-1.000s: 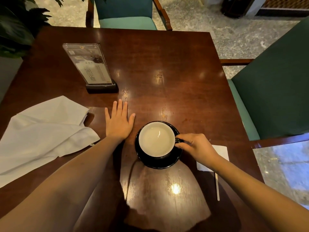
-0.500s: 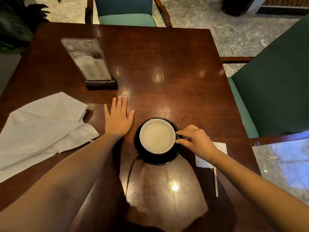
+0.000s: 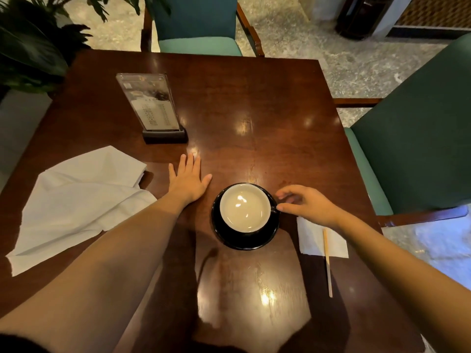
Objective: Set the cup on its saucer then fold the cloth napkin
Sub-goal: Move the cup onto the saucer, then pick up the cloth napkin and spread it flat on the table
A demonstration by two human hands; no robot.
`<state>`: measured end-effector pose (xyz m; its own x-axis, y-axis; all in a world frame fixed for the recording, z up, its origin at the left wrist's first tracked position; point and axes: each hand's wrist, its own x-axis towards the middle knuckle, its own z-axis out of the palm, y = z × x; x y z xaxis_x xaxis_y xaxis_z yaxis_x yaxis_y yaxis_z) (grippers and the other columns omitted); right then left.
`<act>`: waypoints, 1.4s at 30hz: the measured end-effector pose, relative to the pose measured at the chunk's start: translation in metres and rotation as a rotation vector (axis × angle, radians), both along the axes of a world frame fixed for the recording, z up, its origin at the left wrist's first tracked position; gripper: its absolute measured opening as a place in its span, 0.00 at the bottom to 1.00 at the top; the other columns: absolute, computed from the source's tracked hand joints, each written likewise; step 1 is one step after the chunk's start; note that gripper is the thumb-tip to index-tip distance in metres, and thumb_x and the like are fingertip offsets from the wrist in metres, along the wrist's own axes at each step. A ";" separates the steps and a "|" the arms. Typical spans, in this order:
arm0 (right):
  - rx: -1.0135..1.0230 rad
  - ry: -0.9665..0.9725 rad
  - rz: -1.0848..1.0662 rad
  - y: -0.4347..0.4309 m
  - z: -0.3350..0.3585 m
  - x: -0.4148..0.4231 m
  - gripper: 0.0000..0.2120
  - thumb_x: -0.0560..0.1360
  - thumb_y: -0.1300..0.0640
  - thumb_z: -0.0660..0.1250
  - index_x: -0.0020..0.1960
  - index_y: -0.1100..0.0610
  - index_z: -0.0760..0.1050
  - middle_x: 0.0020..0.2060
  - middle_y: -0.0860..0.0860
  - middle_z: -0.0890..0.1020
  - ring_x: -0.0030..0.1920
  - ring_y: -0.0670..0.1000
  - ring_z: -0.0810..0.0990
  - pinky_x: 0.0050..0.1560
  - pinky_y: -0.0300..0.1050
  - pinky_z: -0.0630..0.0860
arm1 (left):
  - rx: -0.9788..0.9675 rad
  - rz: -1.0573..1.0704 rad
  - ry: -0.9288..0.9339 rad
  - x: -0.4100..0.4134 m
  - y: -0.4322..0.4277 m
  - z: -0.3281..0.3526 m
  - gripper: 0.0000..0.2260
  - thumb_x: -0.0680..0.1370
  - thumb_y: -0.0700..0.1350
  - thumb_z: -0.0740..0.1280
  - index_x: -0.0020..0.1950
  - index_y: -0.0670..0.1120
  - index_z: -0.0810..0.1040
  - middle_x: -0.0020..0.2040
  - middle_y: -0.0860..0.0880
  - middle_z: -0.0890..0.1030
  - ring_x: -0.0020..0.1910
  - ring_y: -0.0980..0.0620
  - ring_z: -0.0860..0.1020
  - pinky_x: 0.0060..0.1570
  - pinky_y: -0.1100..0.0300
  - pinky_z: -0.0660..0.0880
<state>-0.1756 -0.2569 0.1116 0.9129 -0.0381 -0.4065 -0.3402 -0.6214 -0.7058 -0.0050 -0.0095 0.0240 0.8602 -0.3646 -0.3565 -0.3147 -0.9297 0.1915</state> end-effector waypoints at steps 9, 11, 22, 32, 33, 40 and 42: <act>-0.396 0.211 0.079 0.049 0.051 0.080 0.26 0.78 0.44 0.59 0.61 0.67 0.74 0.61 0.61 0.77 0.60 0.60 0.76 0.59 0.50 0.71 | 0.065 -0.201 0.243 0.026 0.033 0.054 0.25 0.81 0.57 0.49 0.74 0.47 0.60 0.77 0.45 0.56 0.76 0.44 0.52 0.73 0.45 0.53; -0.511 0.249 0.135 0.074 0.060 0.102 0.23 0.78 0.44 0.59 0.46 0.66 0.77 0.47 0.62 0.80 0.48 0.60 0.78 0.47 0.48 0.73 | 0.051 -0.196 0.229 0.030 0.051 0.068 0.25 0.81 0.57 0.51 0.74 0.47 0.60 0.76 0.45 0.57 0.76 0.44 0.53 0.73 0.47 0.53; -0.446 0.192 0.353 0.236 0.028 0.153 0.23 0.72 0.43 0.66 0.59 0.59 0.76 0.59 0.56 0.79 0.58 0.59 0.77 0.58 0.49 0.75 | -0.020 0.039 0.144 0.022 0.226 0.080 0.25 0.80 0.55 0.57 0.75 0.47 0.58 0.76 0.46 0.58 0.76 0.46 0.53 0.74 0.51 0.51; -0.295 0.043 0.195 0.314 -0.041 0.117 0.20 0.74 0.53 0.65 0.64 0.58 0.70 0.61 0.58 0.75 0.62 0.60 0.71 0.61 0.52 0.71 | 0.007 -0.064 0.016 -0.036 0.299 0.031 0.48 0.62 0.74 0.48 0.76 0.49 0.53 0.78 0.46 0.50 0.76 0.47 0.50 0.73 0.48 0.52; -0.294 0.010 0.158 0.319 -0.041 0.117 0.15 0.75 0.55 0.63 0.60 0.59 0.74 0.58 0.59 0.77 0.60 0.61 0.73 0.58 0.53 0.73 | 0.023 -0.068 -0.001 -0.039 0.299 0.028 0.47 0.62 0.74 0.47 0.75 0.49 0.54 0.77 0.46 0.51 0.76 0.47 0.50 0.72 0.47 0.53; -0.068 -0.194 0.092 0.334 -0.007 0.132 0.07 0.75 0.63 0.59 0.50 0.60 0.75 0.47 0.57 0.80 0.46 0.57 0.76 0.43 0.47 0.72 | -0.172 0.178 -0.141 -0.050 0.274 0.040 0.38 0.65 0.71 0.48 0.56 0.44 0.77 0.63 0.46 0.75 0.64 0.46 0.69 0.63 0.48 0.63; -0.017 -0.229 0.111 0.339 0.013 0.140 0.07 0.76 0.63 0.60 0.50 0.60 0.76 0.44 0.55 0.79 0.43 0.53 0.74 0.39 0.43 0.69 | -0.240 0.181 -0.241 -0.046 0.268 0.053 0.31 0.69 0.68 0.53 0.52 0.44 0.77 0.54 0.46 0.79 0.55 0.45 0.75 0.56 0.49 0.70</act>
